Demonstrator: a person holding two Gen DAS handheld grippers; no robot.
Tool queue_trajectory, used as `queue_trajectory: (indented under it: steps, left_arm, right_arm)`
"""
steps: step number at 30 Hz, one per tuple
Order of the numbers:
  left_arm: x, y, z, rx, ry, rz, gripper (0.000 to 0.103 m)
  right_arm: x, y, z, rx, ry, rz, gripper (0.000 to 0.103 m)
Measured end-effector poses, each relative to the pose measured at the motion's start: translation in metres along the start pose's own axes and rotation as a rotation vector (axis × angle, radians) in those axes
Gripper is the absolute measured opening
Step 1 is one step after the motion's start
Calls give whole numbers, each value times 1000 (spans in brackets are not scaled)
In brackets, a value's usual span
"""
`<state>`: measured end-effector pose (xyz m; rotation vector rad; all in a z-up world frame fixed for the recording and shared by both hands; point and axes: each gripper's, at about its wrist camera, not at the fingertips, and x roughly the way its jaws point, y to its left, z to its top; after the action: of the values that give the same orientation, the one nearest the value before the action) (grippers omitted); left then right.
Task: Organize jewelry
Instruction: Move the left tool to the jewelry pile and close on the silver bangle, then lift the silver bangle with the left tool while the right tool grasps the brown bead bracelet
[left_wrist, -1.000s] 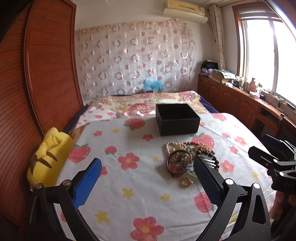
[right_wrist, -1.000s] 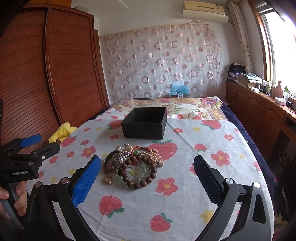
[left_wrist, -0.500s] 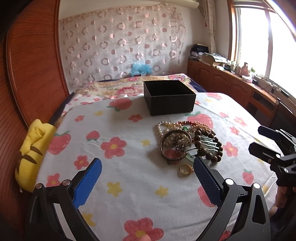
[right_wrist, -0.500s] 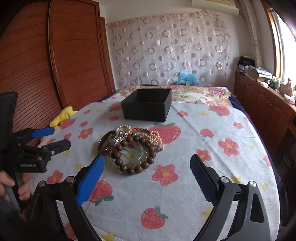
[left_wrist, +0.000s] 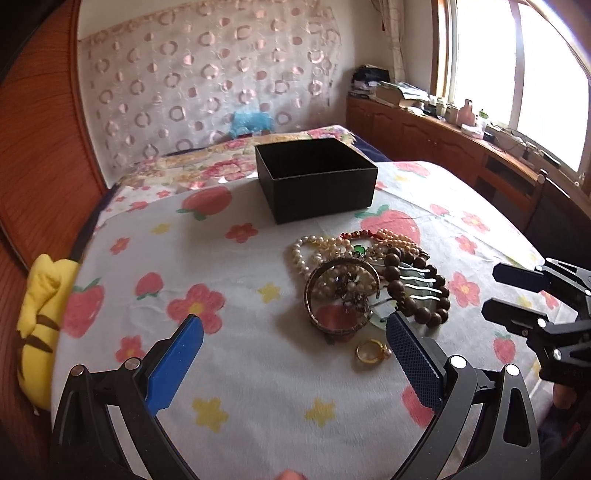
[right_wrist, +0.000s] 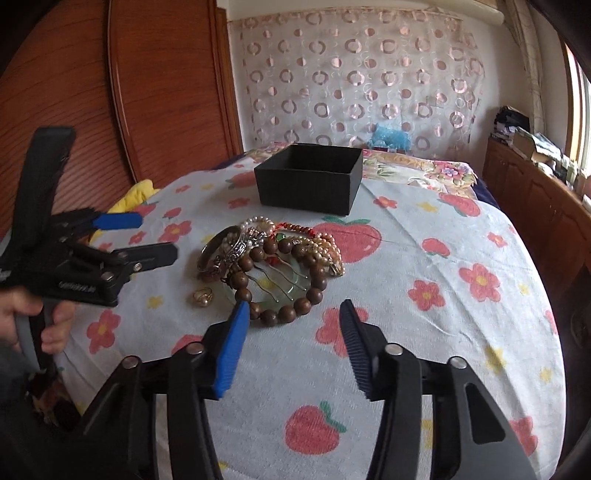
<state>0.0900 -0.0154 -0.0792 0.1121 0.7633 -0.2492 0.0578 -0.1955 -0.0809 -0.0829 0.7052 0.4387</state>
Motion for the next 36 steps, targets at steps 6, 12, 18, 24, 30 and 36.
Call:
queue_trajectory:
  steps: [6,12,18,24,30,36]
  left_arm:
    - [24,7,9,0,42,-60,69]
    - [36,10,17,4,64,-87,40]
    - [50,10,20,22,104,-99,25]
    - [59,8,21,34,134,-125,18]
    - [54,6,23,73,113,-121,4]
    - [23,12,27,52,19,-83,3]
  right_arm:
    - [5,4,3,-43,17,-3,51]
    - [11,2,6,-60,34,-5,51]
    - [14,-1,10,-80,59,-12,37]
    - [22,-7,16,-66,78,-2,37]
    - [35,-10,19,-80,118,-39,29]
    - [45,-19,30,-50,142,-2,24]
